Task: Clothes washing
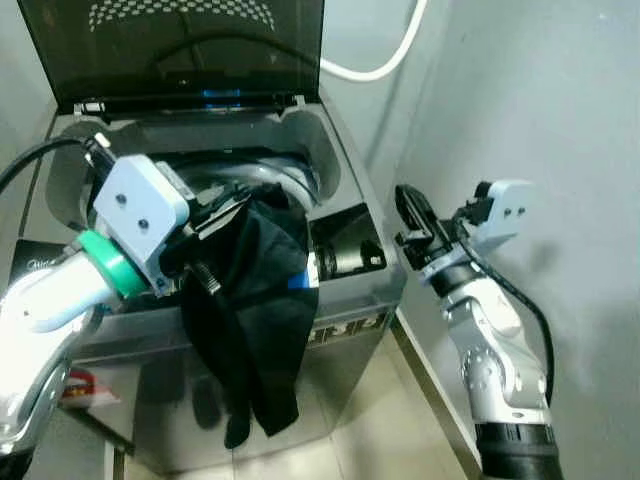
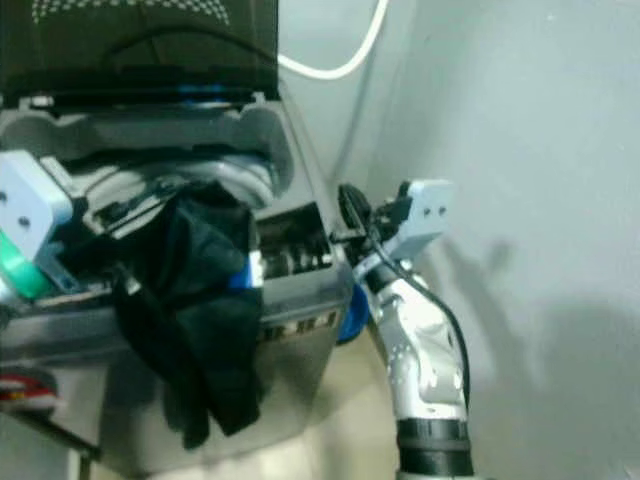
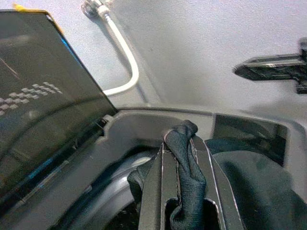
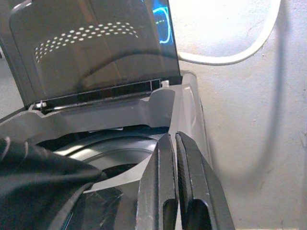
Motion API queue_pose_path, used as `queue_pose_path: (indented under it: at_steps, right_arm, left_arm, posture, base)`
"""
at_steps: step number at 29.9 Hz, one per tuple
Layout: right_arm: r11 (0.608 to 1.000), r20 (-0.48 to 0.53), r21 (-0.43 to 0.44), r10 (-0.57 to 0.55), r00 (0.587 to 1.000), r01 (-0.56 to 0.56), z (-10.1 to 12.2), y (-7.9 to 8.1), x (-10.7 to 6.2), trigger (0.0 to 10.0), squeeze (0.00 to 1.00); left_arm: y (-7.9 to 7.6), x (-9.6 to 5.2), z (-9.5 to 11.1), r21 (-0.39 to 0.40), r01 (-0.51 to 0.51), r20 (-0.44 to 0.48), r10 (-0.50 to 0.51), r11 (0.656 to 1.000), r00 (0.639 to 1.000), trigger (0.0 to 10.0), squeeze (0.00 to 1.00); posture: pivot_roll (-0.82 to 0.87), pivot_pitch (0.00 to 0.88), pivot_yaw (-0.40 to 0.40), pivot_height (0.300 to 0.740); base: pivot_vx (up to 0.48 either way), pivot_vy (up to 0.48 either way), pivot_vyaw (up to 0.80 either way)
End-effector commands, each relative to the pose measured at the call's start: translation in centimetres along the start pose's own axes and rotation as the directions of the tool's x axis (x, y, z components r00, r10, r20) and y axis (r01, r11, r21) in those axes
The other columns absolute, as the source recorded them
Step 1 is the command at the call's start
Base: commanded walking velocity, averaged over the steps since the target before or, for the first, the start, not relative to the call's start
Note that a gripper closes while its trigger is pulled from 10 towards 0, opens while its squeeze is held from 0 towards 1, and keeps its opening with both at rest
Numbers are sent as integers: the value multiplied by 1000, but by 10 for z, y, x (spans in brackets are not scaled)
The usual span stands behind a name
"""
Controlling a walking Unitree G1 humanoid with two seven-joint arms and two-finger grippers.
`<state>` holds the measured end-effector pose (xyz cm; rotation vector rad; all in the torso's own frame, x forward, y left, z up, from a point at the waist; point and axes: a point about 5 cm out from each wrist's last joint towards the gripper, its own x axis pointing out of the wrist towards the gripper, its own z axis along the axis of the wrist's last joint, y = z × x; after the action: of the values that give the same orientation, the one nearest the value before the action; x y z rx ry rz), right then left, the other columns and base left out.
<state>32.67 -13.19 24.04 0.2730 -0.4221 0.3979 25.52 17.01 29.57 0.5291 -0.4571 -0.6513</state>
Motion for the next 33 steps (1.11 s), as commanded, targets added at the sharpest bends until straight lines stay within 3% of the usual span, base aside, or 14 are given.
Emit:
queue_pose_path:
  at_steps: [1,10,12,15,16,18,19,20,21,23,28,30,32,33]
  right_arm:
    - [1000,-6,14,3,1000,-3,-4,0,-1,10000,0]
    - [999,-1,13,30,1000,-30,-2,4,3,10000,0]
    - [999,4,12,33,999,-33,0,5,3,10000,0]
    - [999,6,11,35,999,-35,0,5,3,10000,0]
    - [999,7,12,36,999,-36,0,5,3,10000,0]
    - [999,8,14,41,999,-41,1,6,4,10000,0]
    - [999,8,14,41,999,-41,1,6,4,10000,0]
    - [999,10,16,46,999,-47,1,8,5,10000,0]
    - [999,10,16,46,999,-47,1,8,5,10000,0]
    - [999,19,17,52,998,-52,3,10,6,10000,0]
    - [999,24,15,48,999,-49,4,11,5,10000,0]
    - [1000,34,6,22,999,-22,7,9,0,10000,0]
    - [1000,38,3,9,999,-9,8,7,-3,10000,0]
    - [1000,40,0,-2,999,2,9,6,-5,10000,0]
  left_arm:
    - [6,-5,-3,38,-51,-55,53,998,997,10000,0]
    - [29,-6,-17,75,-263,-102,270,962,957,10000,0]
    - [47,-7,-27,129,-410,-119,425,903,897,10000,0]
    - [52,-8,-30,150,-453,-123,471,879,873,10000,0]
    - [59,-8,-37,245,-492,-126,530,836,838,10000,0]
    - [68,-2,-45,300,-529,-117,581,794,806,10000,0]
    - [68,-2,-45,300,-529,-117,581,794,806,10000,0]
    - [77,6,-51,325,-558,-104,616,763,781,10000,0]
    - [77,6,-51,325,-558,-104,616,763,781,10000,0]
    - [102,32,-56,301,-632,-81,680,714,729,10000,0]
    - [113,43,-55,263,-661,-81,699,703,711,10000,0]
    - [130,72,-43,185,-670,-78,690,719,719,10000,0]
    - [133,84,-34,168,-658,-58,674,734,737,10000,0]
    - [138,91,-25,188,-669,-26,685,719,728,10000,259]
  posture:
    - [149,85,-22,740]
    - [141,87,-23,740]
    - [134,87,-22,740]
    - [134,87,-22,740]
    - [135,90,-29,740]
    - [131,93,-28,740]
    - [131,93,-28,740]
    - [126,95,-26,740]
    - [126,95,-26,740]
    - [103,101,-13,740]
    - [85,105,-3,740]
    - [47,118,26,740]
    - [43,119,29,740]
    - [33,123,36,740]
  base:
    - [0,0,0]
    - [0,0,0]
    - [0,0,0]
    - [0,0,0]
    - [0,0,0]
    - [0,0,0]
    - [0,0,0]
    - [0,0,0]
    - [0,0,0]
    - [0,0,0]
    - [0,0,0]
    - [0,0,0]
    - [0,0,0]
    - [0,0,0]
